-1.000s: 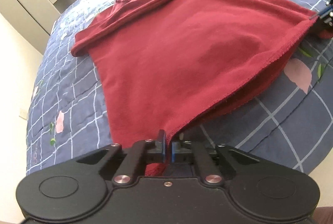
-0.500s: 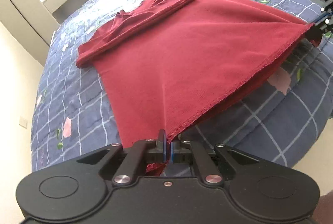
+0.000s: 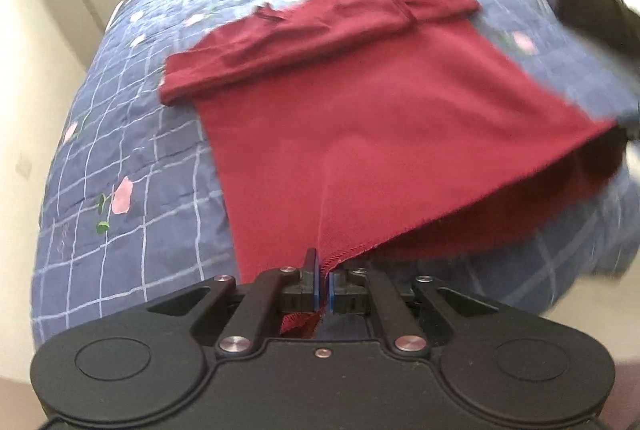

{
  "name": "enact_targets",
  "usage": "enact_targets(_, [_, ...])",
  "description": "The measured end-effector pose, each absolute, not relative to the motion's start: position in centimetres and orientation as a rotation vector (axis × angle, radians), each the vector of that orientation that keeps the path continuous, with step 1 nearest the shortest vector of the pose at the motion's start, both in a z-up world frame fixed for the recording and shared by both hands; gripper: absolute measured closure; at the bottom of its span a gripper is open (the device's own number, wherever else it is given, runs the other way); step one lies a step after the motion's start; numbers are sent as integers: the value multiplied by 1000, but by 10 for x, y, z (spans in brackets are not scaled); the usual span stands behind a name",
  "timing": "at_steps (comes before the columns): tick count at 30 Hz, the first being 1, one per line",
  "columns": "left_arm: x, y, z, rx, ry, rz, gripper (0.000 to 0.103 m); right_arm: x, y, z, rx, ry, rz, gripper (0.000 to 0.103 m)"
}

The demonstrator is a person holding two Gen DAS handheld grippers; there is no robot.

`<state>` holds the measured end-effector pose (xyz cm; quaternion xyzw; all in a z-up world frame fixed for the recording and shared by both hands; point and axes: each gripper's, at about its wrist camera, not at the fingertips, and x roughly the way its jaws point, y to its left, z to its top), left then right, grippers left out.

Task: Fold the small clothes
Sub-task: 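Carry the hem over the collar with both tools and lower it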

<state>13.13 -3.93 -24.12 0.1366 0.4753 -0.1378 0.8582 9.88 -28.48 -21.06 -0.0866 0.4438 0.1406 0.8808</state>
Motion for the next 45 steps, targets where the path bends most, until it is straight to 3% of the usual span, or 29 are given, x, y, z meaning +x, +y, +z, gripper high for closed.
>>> enact_targets(9, [230, -19, -188, 106, 838, -303, 99, 212, -278, -158, -283, 714, 251, 101])
enact_targets(18, [388, -27, -168, 133, 810, -399, 99, 364, -281, -152, -380, 610, 222, 101])
enact_targets(28, [543, -24, -218, 75, 951, -394, 99, 495, -287, -198, -343, 730, 194, 100])
enact_targets(35, [580, -16, -261, -11, 1056, -398, 98, 522, -284, -235, -343, 816, 193, 100])
enact_targets(39, [586, -14, -278, -13, 1085, -407, 88, 525, -289, -244, -321, 840, 178, 72])
enact_targets(41, [590, -11, -282, -27, 1095, -405, 75, 525, -292, -246, -311, 841, 156, 53])
enact_targets(42, [592, -9, -283, -46, 1098, -412, 69, 524, -294, -246, -307, 838, 132, 33])
enact_targets(43, [594, -5, -284, -77, 1098, -427, 53, 523, -297, -245, -304, 831, 107, 12])
enact_targets(44, [595, 0, -282, -115, 1092, -442, 32, 521, -299, -244, -301, 812, 72, 5])
enact_targets(45, [595, 6, -279, -169, 1078, -459, 21, 518, -301, -243, -298, 791, 47, 1])
